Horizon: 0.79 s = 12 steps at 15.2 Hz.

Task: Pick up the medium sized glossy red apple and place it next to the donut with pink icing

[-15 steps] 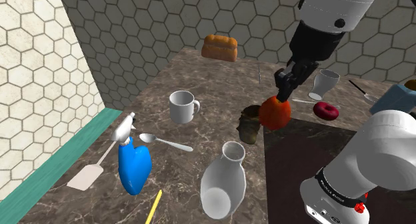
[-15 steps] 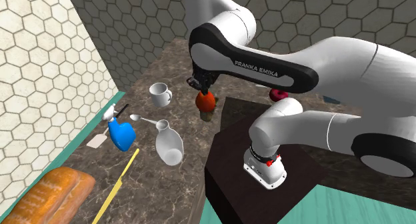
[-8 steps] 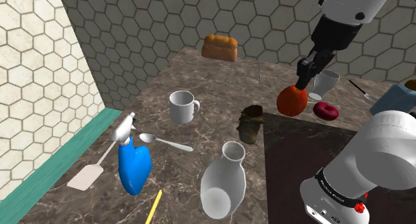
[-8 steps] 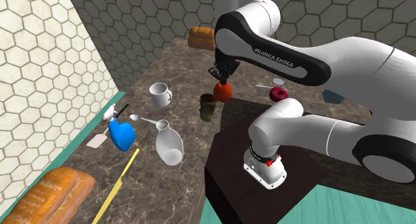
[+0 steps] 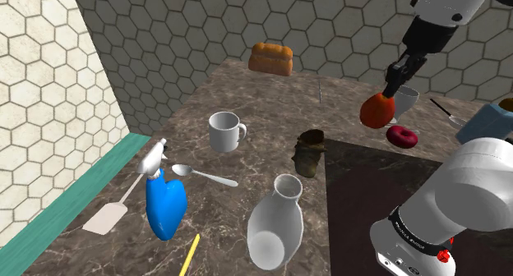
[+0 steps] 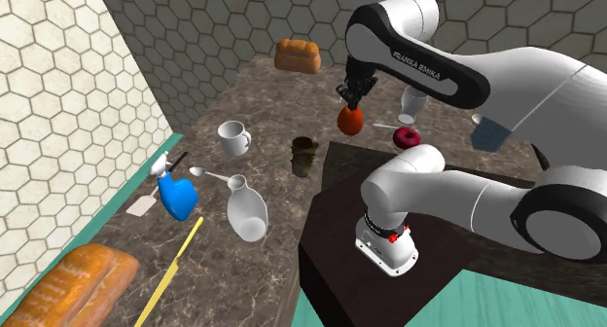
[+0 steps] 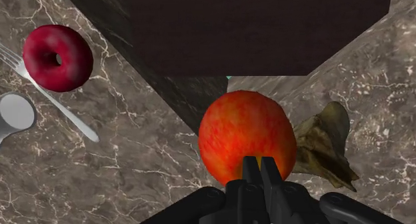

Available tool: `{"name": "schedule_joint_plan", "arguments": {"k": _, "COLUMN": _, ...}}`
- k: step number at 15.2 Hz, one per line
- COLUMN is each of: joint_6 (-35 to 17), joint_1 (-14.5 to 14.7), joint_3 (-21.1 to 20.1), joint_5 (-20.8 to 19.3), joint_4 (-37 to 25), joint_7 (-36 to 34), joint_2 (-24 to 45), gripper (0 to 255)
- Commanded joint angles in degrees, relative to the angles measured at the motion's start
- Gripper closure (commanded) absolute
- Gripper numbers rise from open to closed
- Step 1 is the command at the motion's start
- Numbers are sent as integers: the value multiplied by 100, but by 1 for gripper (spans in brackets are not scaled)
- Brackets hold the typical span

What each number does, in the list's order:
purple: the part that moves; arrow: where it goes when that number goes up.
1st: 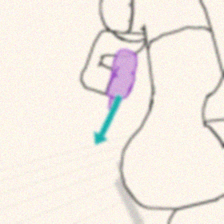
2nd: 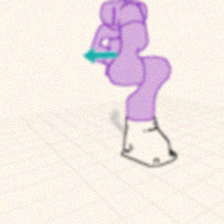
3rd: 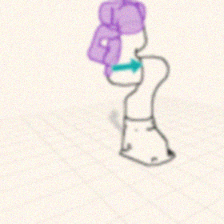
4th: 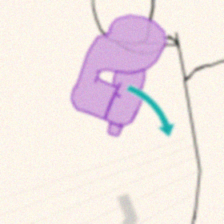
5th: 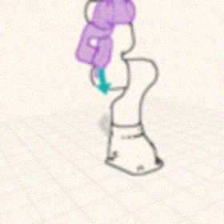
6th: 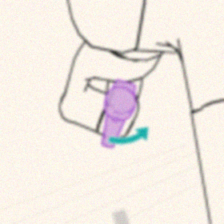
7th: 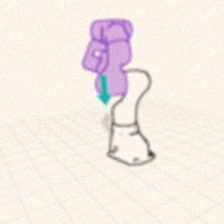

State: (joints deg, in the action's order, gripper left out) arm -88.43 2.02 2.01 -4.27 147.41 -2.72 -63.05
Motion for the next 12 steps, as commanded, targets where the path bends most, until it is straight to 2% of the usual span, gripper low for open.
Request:
{"name": "schedule_joint_plan", "arguments": {"k": 1, "joint_6": -7, "joint_1": -99, "joint_3": 293, "joint_5": -248, "joint_4": -51, "joint_7": 266, "joint_2": 40, "gripper": 255}}
{"name": "schedule_joint_plan", "arguments": {"k": 7, "joint_6": -182, "joint_1": -362, "joint_3": 1222, "joint_5": -972, "joint_4": -299, "joint_7": 1075, "joint_2": 355, "gripper": 255}}
{"name": "schedule_joint_plan", "arguments": {"k": 12, "joint_6": -391, "joint_1": -472, "joint_3": 1980, "joint_5": -1468, "joint_4": -684, "joint_7": 1720, "joint_2": 807, "gripper": 255}}
